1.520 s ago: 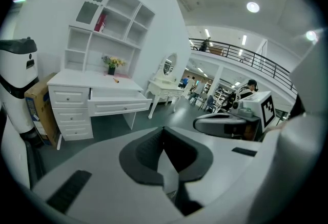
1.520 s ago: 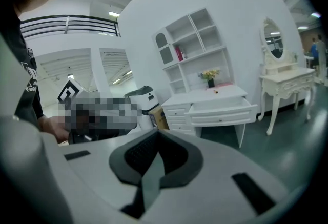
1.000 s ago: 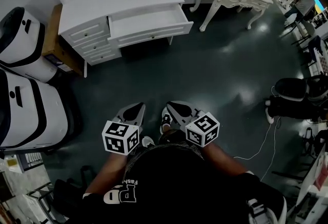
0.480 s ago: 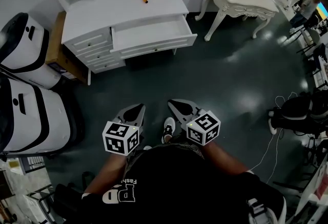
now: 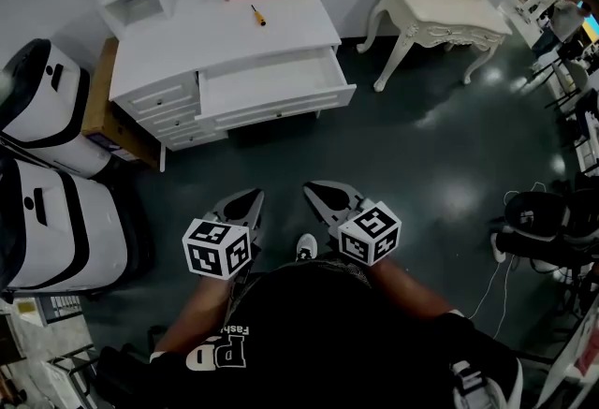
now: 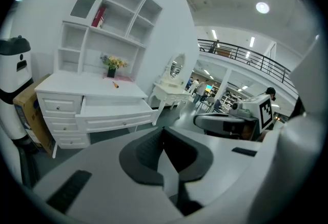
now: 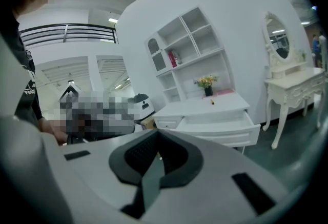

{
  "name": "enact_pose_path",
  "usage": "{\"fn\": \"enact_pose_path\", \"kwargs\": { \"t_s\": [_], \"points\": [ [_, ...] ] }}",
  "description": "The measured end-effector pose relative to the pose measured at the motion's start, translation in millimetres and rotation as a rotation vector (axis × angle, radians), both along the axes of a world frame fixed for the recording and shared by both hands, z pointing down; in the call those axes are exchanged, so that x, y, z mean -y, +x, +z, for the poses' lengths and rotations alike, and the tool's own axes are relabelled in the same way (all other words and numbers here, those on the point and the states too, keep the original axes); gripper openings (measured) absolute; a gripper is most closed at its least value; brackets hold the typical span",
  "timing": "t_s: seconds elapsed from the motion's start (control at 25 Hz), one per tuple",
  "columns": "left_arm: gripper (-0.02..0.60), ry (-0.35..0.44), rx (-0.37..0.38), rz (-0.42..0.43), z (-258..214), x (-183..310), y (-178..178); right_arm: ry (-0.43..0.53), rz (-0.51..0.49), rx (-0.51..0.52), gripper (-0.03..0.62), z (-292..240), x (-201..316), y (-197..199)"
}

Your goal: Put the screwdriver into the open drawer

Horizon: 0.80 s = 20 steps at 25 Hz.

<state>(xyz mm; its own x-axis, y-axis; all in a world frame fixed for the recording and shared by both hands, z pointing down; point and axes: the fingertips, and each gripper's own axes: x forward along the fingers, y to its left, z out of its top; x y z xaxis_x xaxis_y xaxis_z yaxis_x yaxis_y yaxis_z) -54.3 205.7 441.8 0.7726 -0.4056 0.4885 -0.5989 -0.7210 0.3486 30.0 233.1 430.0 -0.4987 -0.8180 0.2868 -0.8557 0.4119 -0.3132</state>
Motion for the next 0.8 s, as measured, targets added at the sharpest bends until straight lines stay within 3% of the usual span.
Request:
{"fn": "enact_pose_path", "kwargs": {
  "t_s": [0.44,0.8],
  "points": [
    [0.011,0.033,0.008,-0.027,-5.0,26.1,49.4,0.017,-0.023,0.018,0.009,-0.7,26.3,47.6],
    [0.011,0.045,0.034,-0.053,-7.3,35.4,59.1,0.023,-0.031,0.057,0.009,-0.7,33.8,61.9]
  ]
}}
